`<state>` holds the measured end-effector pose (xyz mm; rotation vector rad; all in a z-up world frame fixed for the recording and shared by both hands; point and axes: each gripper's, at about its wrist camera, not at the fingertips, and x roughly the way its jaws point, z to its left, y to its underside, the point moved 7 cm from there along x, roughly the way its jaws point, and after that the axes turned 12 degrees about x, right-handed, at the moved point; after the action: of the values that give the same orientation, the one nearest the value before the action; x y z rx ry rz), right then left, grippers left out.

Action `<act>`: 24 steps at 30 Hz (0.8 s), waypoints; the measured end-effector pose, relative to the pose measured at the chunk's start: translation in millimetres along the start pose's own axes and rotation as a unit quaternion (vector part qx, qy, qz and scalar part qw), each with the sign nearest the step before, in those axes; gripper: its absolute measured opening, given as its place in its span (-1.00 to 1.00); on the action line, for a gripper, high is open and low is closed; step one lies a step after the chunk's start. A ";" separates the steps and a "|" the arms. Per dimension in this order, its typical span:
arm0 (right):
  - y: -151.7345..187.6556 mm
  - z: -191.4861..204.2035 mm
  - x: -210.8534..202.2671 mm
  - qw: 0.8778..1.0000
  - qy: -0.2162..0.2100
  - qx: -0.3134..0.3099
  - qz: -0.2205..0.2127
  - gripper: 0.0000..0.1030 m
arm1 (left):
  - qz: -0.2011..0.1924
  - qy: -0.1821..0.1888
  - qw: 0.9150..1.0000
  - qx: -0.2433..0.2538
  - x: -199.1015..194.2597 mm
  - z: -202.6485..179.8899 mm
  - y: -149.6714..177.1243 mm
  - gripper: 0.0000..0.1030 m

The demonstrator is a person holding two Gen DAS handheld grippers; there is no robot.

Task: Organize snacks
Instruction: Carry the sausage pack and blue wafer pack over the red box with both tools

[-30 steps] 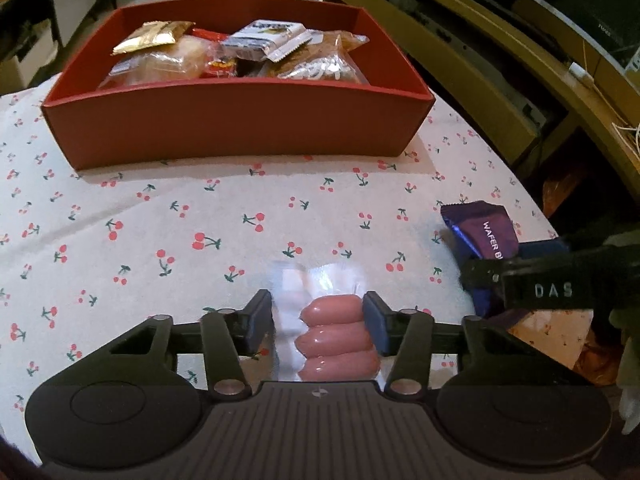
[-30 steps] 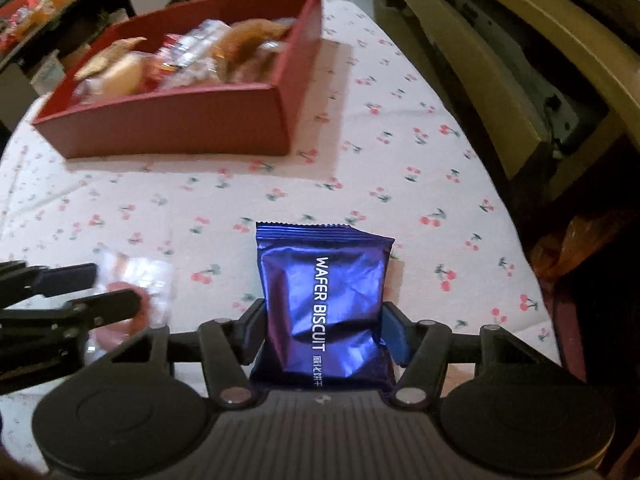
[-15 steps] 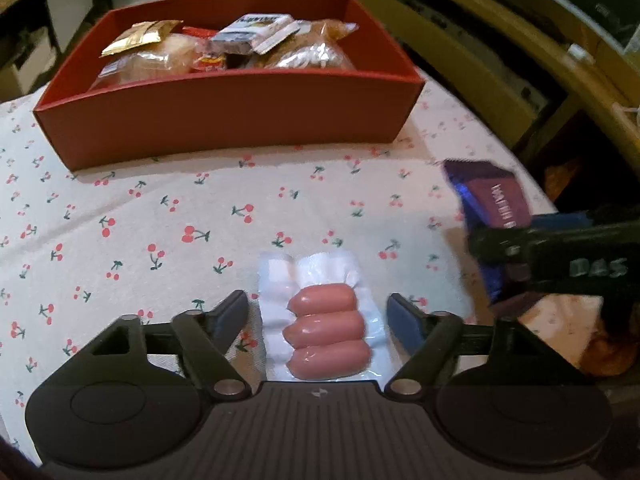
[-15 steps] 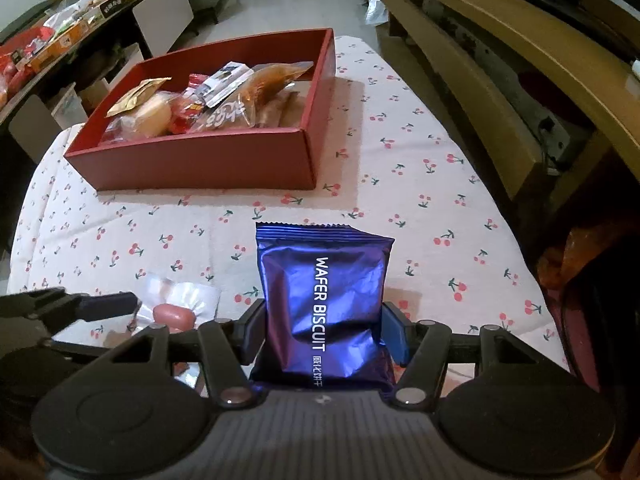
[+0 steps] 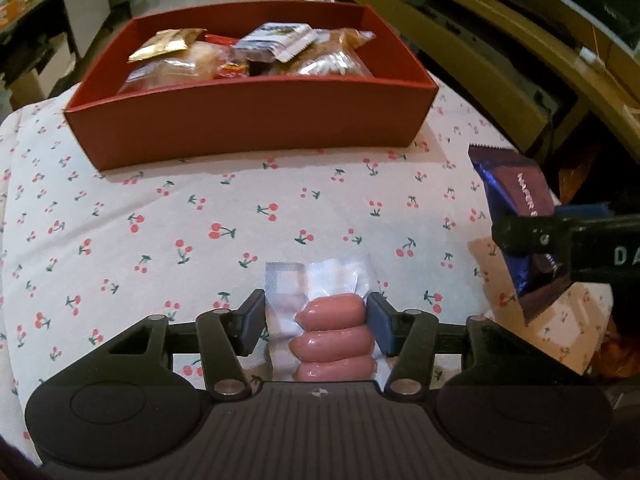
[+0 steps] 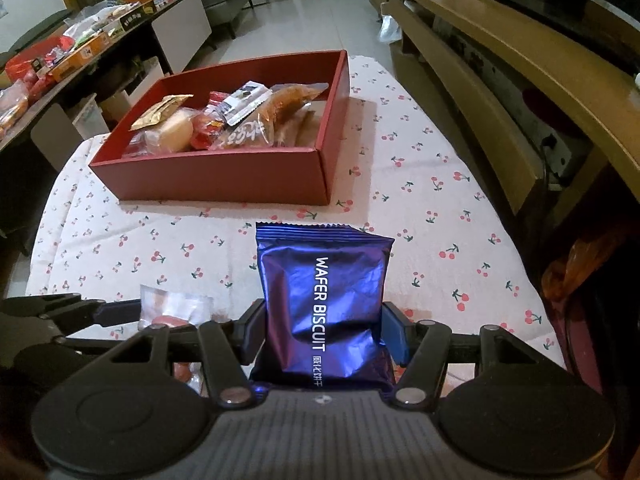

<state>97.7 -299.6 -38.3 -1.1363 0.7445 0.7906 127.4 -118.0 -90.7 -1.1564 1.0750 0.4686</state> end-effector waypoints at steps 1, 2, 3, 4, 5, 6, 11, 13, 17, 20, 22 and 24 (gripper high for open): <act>-0.2 1.1 -0.7 1.000 -0.001 -0.001 -0.001 0.49 | -0.004 0.000 1.000 -0.001 -3.2 1.3 -0.8 0.19; -0.7 2.0 -1.1 1.000 -0.001 -0.002 -0.002 0.49 | -0.008 -0.001 1.000 -0.002 -6.6 3.0 -1.7 0.19; -1.2 2.8 -1.8 1.000 -0.002 -0.002 -0.003 0.49 | -0.012 -0.002 1.000 -0.005 -10.0 5.0 -2.7 0.19; -1.8 3.7 -2.4 1.000 -0.002 -0.003 -0.005 0.49 | -0.016 -0.002 1.000 -0.007 -12.5 6.2 -4.2 0.19; -2.6 4.9 -2.9 1.000 -0.002 -0.003 -0.007 0.49 | -0.020 0.000 1.000 -0.011 -14.9 8.1 -5.6 0.19; -3.5 5.8 -3.0 1.000 -0.003 -0.003 -0.008 0.49 | -0.025 0.002 1.000 -0.015 -17.7 9.9 -7.2 0.18; -7.4 13.0 -3.2 1.000 -0.004 -0.007 -0.016 0.50 | -0.048 0.011 0.998 -0.025 -28.6 14.7 -12.2 0.17; -8.9 14.6 -3.1 1.000 -0.004 -0.007 -0.018 0.49 | -0.057 0.015 0.998 -0.032 -31.8 17.7 -13.7 0.17; -12.2 18.8 -3.5 1.000 -0.006 -0.006 -0.022 0.49 | -0.073 0.022 0.996 -0.039 -38.6 22.1 -18.8 0.17; -16.2 22.7 -5.3 1.000 -0.007 -0.007 -0.029 0.50 | -0.082 0.025 0.996 -0.040 -43.8 23.3 -22.9 0.17; -20.2 24.4 -7.3 0.999 -0.009 -0.006 -0.035 0.50 | -0.086 0.026 0.995 -0.039 -46.1 24.5 -26.8 0.17; -24.9 25.3 -9.2 0.999 -0.010 -0.002 -0.041 0.50 | -0.093 0.025 0.995 -0.039 -48.9 26.1 -31.8 0.17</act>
<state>116.7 -282.3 -12.1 -1.1535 0.6760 0.7348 141.2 -96.4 -32.2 -1.3291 0.9889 0.3395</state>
